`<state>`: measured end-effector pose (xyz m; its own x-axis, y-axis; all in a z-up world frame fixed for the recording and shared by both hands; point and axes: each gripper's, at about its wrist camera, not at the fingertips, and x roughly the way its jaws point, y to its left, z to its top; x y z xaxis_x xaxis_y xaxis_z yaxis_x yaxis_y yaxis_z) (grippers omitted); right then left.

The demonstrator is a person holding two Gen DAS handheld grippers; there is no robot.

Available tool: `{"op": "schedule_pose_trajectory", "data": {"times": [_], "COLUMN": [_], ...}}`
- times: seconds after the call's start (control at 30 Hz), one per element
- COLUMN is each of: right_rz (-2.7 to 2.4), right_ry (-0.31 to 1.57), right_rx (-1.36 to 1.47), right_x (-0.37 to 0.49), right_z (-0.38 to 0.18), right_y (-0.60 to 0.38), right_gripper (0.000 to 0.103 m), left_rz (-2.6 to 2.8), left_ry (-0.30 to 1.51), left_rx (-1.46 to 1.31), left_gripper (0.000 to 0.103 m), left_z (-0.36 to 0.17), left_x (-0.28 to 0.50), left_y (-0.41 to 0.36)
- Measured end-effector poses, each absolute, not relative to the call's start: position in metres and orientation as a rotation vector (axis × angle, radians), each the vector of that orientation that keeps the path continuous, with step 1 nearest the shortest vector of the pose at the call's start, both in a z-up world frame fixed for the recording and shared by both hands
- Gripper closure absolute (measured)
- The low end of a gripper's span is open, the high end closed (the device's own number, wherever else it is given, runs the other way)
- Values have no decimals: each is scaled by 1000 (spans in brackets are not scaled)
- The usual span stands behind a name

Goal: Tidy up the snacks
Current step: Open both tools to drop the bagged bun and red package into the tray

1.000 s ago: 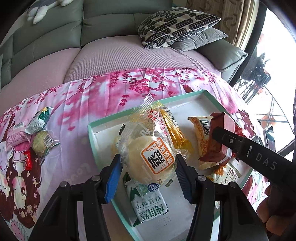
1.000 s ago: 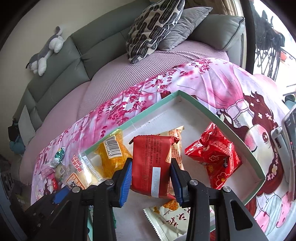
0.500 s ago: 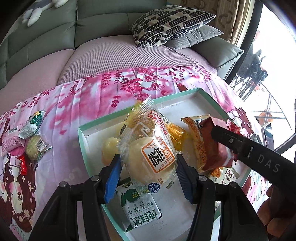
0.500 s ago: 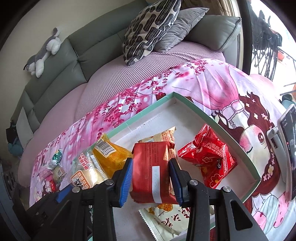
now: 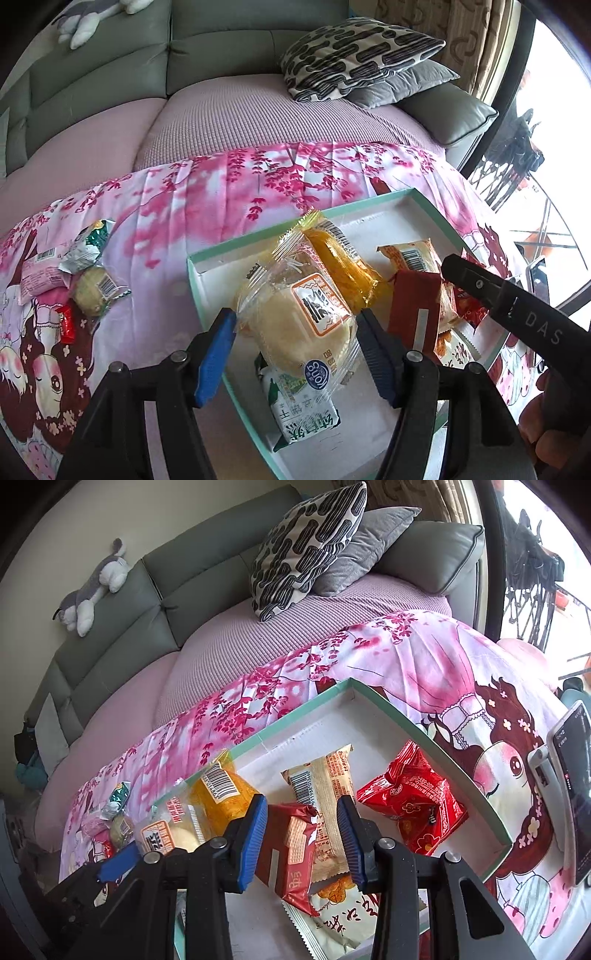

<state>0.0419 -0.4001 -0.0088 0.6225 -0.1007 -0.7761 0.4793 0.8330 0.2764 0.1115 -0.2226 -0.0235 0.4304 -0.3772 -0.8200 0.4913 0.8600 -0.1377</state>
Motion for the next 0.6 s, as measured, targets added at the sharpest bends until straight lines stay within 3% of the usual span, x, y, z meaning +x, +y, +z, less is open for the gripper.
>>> {"op": "schedule_pose_trajectory", "data": {"times": [0.43, 0.5, 0.6], "right_rz": [-349, -348, -348], "right_ry": [850, 855, 859], "right_rx": [478, 466, 447], "right_x": [44, 45, 47], "right_z": [-9, -9, -9], "right_y": [-397, -395, -391], "right_gripper": [61, 61, 61], "left_rz": [-432, -382, -329], "left_ry": [964, 960, 940], "left_rx": [53, 39, 19], "left_gripper": [33, 25, 25], "left_z": [-6, -6, -3], "left_x": [121, 124, 128], "left_y": [-191, -182, -170]}}
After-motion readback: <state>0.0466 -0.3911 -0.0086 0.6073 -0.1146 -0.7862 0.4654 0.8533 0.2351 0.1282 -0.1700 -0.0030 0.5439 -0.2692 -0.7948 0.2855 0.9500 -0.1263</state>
